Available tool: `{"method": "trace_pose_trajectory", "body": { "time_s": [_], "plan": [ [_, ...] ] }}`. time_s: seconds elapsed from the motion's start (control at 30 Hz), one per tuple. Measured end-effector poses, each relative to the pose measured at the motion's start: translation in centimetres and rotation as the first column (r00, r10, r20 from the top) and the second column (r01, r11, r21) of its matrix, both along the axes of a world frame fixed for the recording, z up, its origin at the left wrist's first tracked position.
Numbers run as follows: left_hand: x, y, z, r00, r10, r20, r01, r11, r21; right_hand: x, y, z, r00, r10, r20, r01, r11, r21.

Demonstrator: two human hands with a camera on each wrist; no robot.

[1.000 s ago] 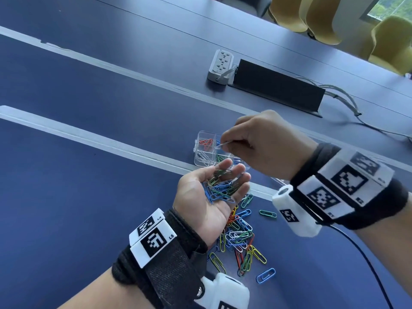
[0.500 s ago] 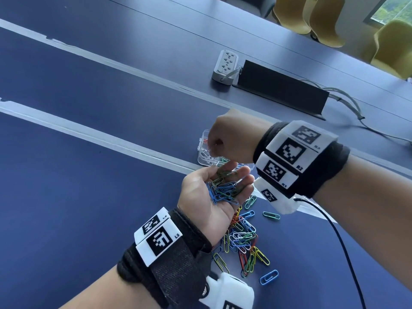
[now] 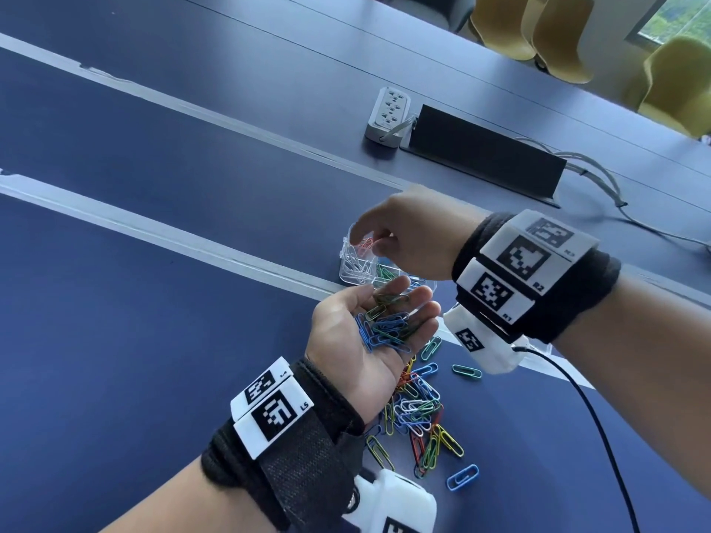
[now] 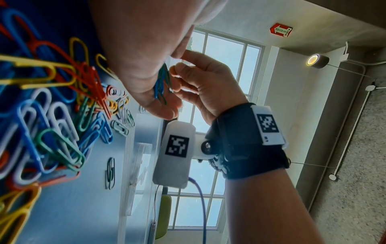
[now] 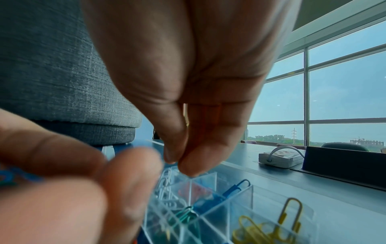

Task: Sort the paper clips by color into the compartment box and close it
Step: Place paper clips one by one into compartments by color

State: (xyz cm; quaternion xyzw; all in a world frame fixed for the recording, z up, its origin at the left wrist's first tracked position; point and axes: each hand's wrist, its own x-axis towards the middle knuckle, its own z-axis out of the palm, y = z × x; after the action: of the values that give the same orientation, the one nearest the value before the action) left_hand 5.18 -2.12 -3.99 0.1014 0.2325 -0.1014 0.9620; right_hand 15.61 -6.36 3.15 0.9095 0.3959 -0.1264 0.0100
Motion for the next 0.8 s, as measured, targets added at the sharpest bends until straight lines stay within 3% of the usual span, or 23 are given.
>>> {"method": "trace_pose_trajectory", "body": {
  "time_s": [0.43,0.67,0.8],
  "plan": [
    [-0.06,0.07,0.13,1.000,0.001,0.003,-0.001,1.000,0.012,-0.10,0.04,-0.44,0.995,0.097,0.032,-0.092,0.989,-0.118],
    [-0.02,0.01,0.05,1.000,0.016,0.009,-0.017,1.000,0.024,-0.52,-0.21,-0.58,0.998,0.053,-0.018,-0.055,0.978,-0.202],
    [-0.03,0.10,-0.05,1.000,0.019,0.022,-0.019,1.000,0.014,-0.43,-0.70,0.16,0.999,0.039,-0.012,-0.041,0.992,-0.117]
  ]
}}
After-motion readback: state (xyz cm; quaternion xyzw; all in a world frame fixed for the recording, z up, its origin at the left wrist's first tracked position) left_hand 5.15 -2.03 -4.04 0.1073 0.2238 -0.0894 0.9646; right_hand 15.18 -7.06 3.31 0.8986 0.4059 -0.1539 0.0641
